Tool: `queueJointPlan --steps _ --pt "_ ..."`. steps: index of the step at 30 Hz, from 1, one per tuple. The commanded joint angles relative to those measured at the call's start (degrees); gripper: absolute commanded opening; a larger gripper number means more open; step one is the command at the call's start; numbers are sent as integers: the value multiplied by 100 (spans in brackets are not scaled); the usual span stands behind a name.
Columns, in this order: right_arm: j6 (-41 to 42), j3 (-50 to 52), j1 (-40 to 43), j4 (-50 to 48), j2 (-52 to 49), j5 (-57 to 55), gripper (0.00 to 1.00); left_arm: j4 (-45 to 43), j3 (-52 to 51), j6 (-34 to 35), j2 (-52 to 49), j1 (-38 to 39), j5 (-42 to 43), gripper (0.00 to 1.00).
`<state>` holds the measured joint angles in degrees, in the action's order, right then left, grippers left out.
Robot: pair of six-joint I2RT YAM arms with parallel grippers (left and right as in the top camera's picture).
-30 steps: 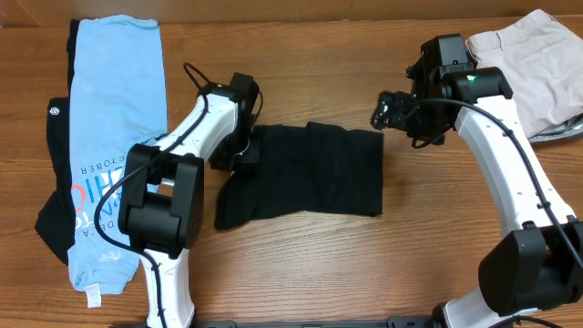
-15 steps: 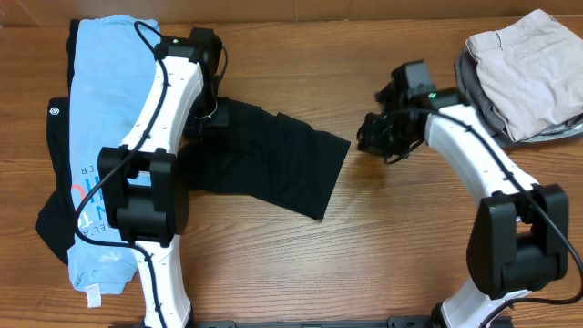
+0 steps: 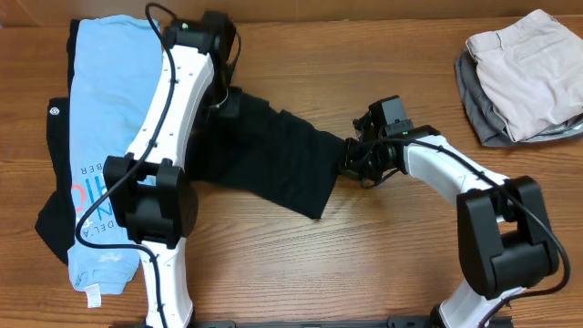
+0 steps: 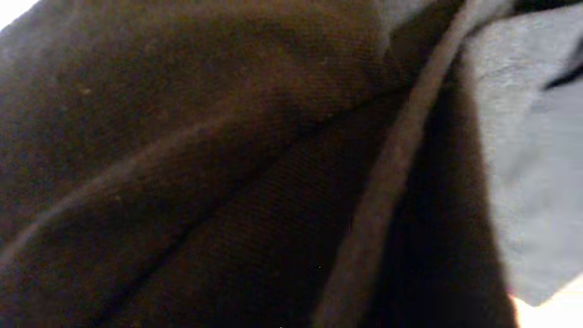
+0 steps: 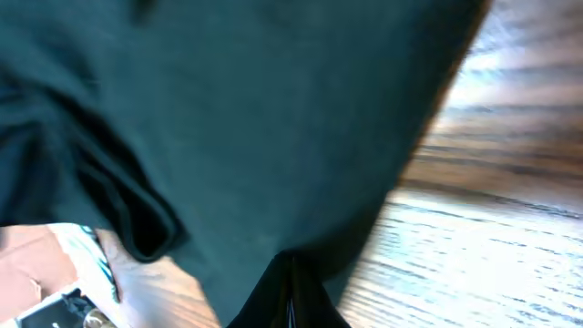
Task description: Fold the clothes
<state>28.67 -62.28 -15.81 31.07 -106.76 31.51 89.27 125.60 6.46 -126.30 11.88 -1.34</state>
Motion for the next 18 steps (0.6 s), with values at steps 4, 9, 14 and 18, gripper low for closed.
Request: queueJointPlan --steps 4,9,14,18 --pt "293 83 13 -87 -245 35 4 52 494 -350 50 586 1204 4" --pt "293 83 15 -83 -245 37 4 -92 372 -354 35 1193 1126 4" --pt "286 37 186 -81 -208 258 4 -282 310 -348 31 1755 789 4" --pt "87 -219 793 46 238 938 4 -319 238 -192 13 1991 382 4"
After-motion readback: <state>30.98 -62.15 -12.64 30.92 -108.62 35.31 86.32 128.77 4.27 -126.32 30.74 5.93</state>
